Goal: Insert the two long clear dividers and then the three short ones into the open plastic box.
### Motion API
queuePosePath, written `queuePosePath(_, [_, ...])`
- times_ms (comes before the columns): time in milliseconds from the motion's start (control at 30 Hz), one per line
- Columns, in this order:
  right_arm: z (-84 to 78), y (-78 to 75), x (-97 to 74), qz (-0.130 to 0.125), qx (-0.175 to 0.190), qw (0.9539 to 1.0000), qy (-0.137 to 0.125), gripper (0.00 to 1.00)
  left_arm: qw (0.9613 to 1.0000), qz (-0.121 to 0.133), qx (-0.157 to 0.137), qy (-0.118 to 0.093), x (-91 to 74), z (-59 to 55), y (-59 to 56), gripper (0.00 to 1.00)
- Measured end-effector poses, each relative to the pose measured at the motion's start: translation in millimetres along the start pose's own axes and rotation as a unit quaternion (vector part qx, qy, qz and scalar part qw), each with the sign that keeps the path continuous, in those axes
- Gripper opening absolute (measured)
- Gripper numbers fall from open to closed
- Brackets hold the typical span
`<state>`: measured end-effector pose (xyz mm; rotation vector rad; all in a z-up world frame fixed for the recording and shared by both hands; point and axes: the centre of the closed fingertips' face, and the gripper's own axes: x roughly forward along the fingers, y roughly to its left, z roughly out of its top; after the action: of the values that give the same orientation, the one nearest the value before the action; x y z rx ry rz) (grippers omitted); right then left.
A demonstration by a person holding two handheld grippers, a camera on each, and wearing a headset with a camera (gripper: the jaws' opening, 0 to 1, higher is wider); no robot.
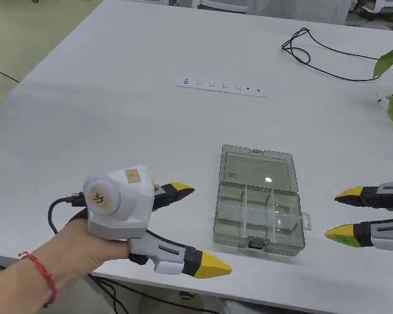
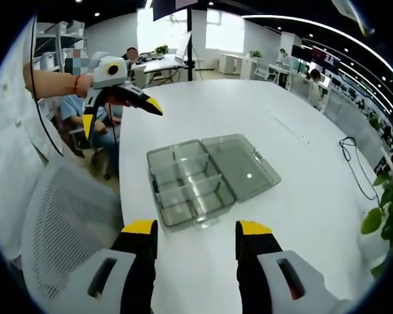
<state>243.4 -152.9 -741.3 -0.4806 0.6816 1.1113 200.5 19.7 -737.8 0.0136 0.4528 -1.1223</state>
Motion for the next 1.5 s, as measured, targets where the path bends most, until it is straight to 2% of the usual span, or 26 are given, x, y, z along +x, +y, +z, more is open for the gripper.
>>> queuePosePath(233, [-10.1, -5.8, -10.3, -0.025, 0.021, 0.9992, -0.022, 0.62, 1.0, 0.001, 0.004, 0.001, -1.7, 0.3, 3.1, 1.0])
queuePosePath(733, [-20.8, 1.8, -11.5, -0.016, 0.026, 0.9983, -0.049, 0.87, 0.9999, 0.0, 0.013, 0.006, -1.5, 0.6, 4.9, 1.0])
queuePosePath(933, [-23.5, 8.9, -9.4, -0.007, 0.019, 0.9989, -0.042, 0.88, 0.9998, 0.012, 0.014, 0.007, -2.0, -1.5, 10.6, 1.0])
queuePosePath(1133, [-23.4, 10.4, -9.4, -0.007, 0.022, 0.9988, -0.042, 0.86, 0.9995, 0.023, 0.02, 0.01, -2.3, -2.6, 16.9, 1.0])
queuePosePath(1500, [-19.7, 11.6, -8.2, -0.004, 0.021, 0.9988, -0.044, 0.85, 0.999, 0.026, 0.031, 0.018, -2.0, -5.7, 20.0, 1.0])
